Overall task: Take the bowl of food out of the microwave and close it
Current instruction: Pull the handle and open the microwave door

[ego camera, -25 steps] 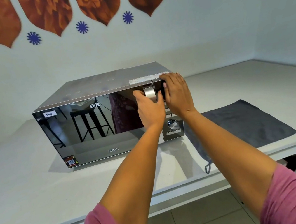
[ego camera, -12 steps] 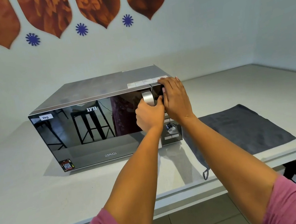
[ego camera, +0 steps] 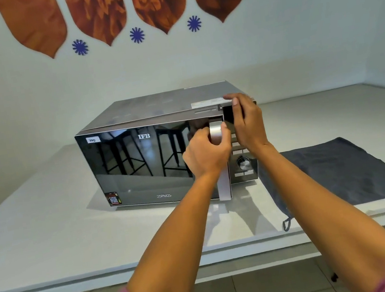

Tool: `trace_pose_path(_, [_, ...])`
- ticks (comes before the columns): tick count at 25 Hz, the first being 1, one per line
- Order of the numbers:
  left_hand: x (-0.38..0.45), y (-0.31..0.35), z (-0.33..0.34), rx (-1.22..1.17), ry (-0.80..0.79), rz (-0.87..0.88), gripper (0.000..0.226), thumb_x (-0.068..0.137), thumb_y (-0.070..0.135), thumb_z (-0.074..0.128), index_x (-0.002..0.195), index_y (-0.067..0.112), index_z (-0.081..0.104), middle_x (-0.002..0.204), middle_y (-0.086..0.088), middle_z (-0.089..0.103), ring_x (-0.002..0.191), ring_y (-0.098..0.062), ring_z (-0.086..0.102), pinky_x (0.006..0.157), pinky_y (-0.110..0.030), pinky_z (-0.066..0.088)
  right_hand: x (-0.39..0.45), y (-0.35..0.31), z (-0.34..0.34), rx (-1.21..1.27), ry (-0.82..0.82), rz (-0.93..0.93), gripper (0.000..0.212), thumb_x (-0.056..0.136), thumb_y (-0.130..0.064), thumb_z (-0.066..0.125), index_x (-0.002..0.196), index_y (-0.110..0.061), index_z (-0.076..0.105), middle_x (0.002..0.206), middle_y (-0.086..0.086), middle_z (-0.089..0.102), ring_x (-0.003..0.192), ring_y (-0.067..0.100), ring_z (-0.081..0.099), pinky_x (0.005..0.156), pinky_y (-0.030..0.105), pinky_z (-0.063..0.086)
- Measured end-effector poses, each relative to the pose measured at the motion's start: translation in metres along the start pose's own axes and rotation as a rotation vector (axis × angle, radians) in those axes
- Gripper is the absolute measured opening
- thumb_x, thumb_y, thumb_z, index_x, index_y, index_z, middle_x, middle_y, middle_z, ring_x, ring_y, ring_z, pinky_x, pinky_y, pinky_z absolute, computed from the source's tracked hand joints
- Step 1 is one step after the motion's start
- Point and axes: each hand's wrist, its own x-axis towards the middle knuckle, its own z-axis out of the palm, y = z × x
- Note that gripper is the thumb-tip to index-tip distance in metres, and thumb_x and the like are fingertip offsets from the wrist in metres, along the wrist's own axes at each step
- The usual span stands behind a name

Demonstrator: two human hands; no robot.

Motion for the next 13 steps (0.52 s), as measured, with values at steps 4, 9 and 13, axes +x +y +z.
trace_pose_path(4, [0.035, -0.001, -0.035, 0.001, 0.162, 0.192, 0.043, 0.089, 0.048, 0.049, 0.057, 0.02, 0.045, 0.066, 0.007, 0.046, 0.063, -0.012, 0.045, 0.057, -0.028, 0.035, -0.008, -0.03, 0.01, 0.279, -0.128, -0.057, 0.032, 0.107, -0.019, 0.044, 0.111, -0.007, 0.072, 0.109, 0.001, 0.073, 0.106, 0.012, 0.068, 0.091, 0.023, 0.053])
trace_pose_path(9, [0.077, -0.003, -0.072, 0.306, 0.091, 0.152, 0.039, 0.091, 0.048, 0.044, 0.073, 0.018, 0.061, 0.095, 0.004, 0.052, 0.098, -0.015, 0.05, 0.086, -0.033, 0.025, -0.024, -0.044, 0.01, 0.345, -0.099, 0.02, 0.026, 0.102, -0.017, 0.054, 0.097, -0.01, 0.078, 0.093, 0.001, 0.077, 0.09, 0.009, 0.071, 0.081, 0.021, 0.054])
trace_pose_path(13, [0.099, -0.011, -0.103, 0.685, -0.159, -0.022, 0.059, 0.088, 0.054, 0.042, 0.12, 0.009, 0.062, 0.134, -0.013, 0.05, 0.13, -0.03, 0.039, 0.106, -0.049, 0.029, -0.035, -0.058, 0.002, 0.405, -0.113, -0.015, 0.024, 0.098, -0.018, 0.058, 0.091, -0.01, 0.079, 0.088, 0.001, 0.078, 0.088, 0.013, 0.074, 0.081, 0.033, 0.06])
